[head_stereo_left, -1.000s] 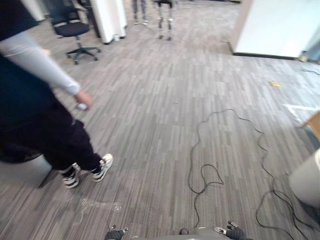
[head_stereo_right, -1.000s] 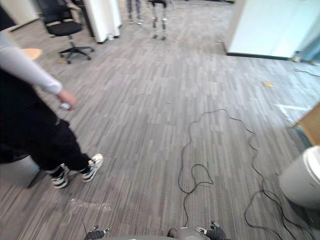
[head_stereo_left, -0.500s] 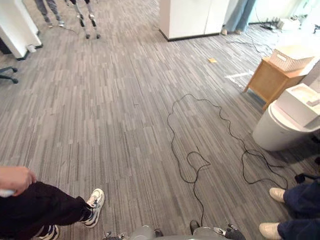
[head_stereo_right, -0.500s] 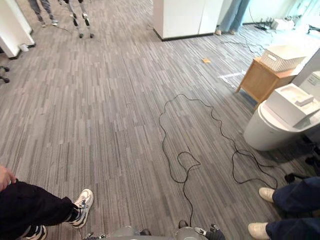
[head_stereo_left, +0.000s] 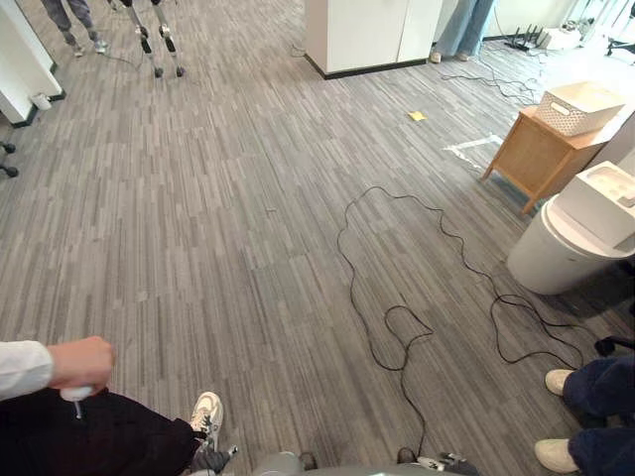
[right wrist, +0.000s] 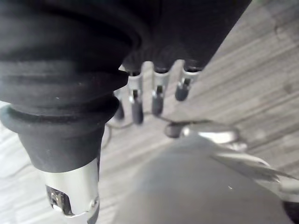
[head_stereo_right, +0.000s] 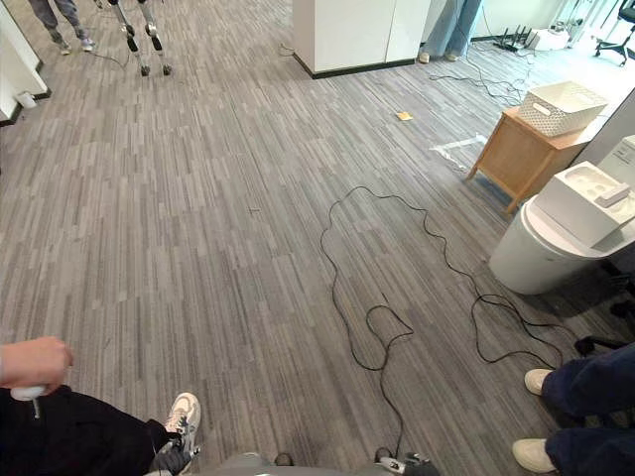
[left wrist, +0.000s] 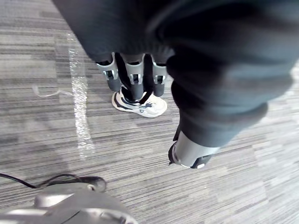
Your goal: Organize washtable
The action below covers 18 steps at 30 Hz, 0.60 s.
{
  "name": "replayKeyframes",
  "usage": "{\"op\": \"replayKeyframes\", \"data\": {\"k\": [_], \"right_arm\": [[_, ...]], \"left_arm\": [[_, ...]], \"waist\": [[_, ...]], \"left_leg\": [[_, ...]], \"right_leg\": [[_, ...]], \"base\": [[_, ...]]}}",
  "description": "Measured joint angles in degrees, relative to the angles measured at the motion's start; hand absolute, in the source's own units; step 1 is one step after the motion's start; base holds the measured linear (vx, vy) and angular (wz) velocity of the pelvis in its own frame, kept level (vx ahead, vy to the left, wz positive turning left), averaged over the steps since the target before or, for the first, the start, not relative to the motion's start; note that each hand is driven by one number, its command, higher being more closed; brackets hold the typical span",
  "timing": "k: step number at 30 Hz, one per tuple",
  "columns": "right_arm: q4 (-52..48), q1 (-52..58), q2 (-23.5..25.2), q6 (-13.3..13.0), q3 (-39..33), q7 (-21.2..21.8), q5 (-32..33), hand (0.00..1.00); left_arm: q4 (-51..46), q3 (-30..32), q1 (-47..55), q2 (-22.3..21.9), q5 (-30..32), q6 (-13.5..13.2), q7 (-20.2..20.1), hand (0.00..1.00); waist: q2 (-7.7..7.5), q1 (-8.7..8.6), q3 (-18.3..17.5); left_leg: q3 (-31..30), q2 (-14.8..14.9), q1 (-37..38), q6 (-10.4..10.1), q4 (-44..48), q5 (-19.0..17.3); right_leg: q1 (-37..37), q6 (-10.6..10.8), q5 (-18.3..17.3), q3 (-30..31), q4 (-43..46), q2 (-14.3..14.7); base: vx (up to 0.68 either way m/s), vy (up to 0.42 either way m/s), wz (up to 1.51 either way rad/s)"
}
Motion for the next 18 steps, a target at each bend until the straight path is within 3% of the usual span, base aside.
{"op": "replayKeyframes", "data": {"k": [2, 3, 7, 9, 10, 11, 18], "right_arm": [[0.0, 0.1, 1.5, 0.1, 0.2, 0.1, 0.3, 0.0], [0.1, 0.3, 1.5, 0.1, 1.4, 0.2, 0.3, 0.0], [0.2, 0.9, 2.1, 0.0, 3.3, 0.1, 0.3, 0.0], [0.5, 0.9, 2.4, 0.0, 4.2, 0.1, 0.3, 0.0], [0.6, 1.0, 2.4, 0.0, 4.4, 0.2, 0.4, 0.0], [0.4, 0.9, 2.3, -0.3, 4.7, 0.2, 0.3, 0.0], [0.6, 1.3, 2.1, -0.3, 4.6, 0.2, 0.4, 0.0]], "left_arm": [[-0.2, -1.0, 0.2, 0.6, 0.0, -0.1, -0.1, 0.0], [-0.1, -1.6, 0.4, 1.1, 0.0, -0.1, -0.1, 0.0], [0.1, -2.4, 0.6, 2.0, 0.0, -0.1, -0.1, 0.0], [1.0, -3.0, 0.5, 2.6, 0.0, -0.1, -0.2, 0.0], [1.4, -3.4, 0.3, 2.6, 0.0, -0.1, -0.2, 0.0], [1.6, -3.8, 0.1, 2.5, 0.0, -0.1, -0.4, 0.0], [1.6, -3.7, 0.5, 2.3, 0.0, -0.1, -0.4, 0.0]], "waist": [[-0.34, -0.04, -0.1], [-1.21, 0.02, -0.8], [-2.28, -0.58, -1.4], [-3.2, -0.7, -1.5], [-4.2, -0.56, -1.6], [-3.21, -0.74, -1.2], [-3.36, -0.76, -1.4]], "left_leg": [[0.0, -0.3, 1.6, 0.1, -2.2, 0.8], [0.1, -0.8, 2.0, 0.2, -3.0, 1.2], [-0.4, -2.2, 5.0, 1.1, -8.5, 4.4], [-0.7, -3.6, 7.5, 0.9, -14.2, 7.4], [-0.7, -3.9, 9.4, 0.8, -18.7, 10.1], [-1.2, -3.8, 9.4, 0.5, -19.5, 10.8], [-2.1, -3.6, 9.0, 0.2, -19.5, 11.0]], "right_leg": [[0.9, -0.3, -0.1, -1.5, -0.1, 1.9], [1.1, -0.4, -0.1, -2.5, -0.2, 2.0], [1.7, -1.8, -1.7, -3.1, -0.1, 1.6], [1.5, -1.4, -6.4, -2.9, 0.3, 1.1], [0.8, -0.2, -8.5, -3.0, 0.6, 1.2], [0.6, -0.3, -8.5, -3.4, 1.2, 1.6], [1.2, -1.1, -7.9, -3.9, -0.2, 1.6]], "base": [[-0.01, 0.03, -0.1], [-0.06, -0.012, -0.11], [-0.08, -0.023, -0.01], [-0.14, -0.086, 0.02], [-0.2, -0.119, 0.07], [-0.17, -0.096, 0.05], [-0.06, -0.025, 0.05]]}}
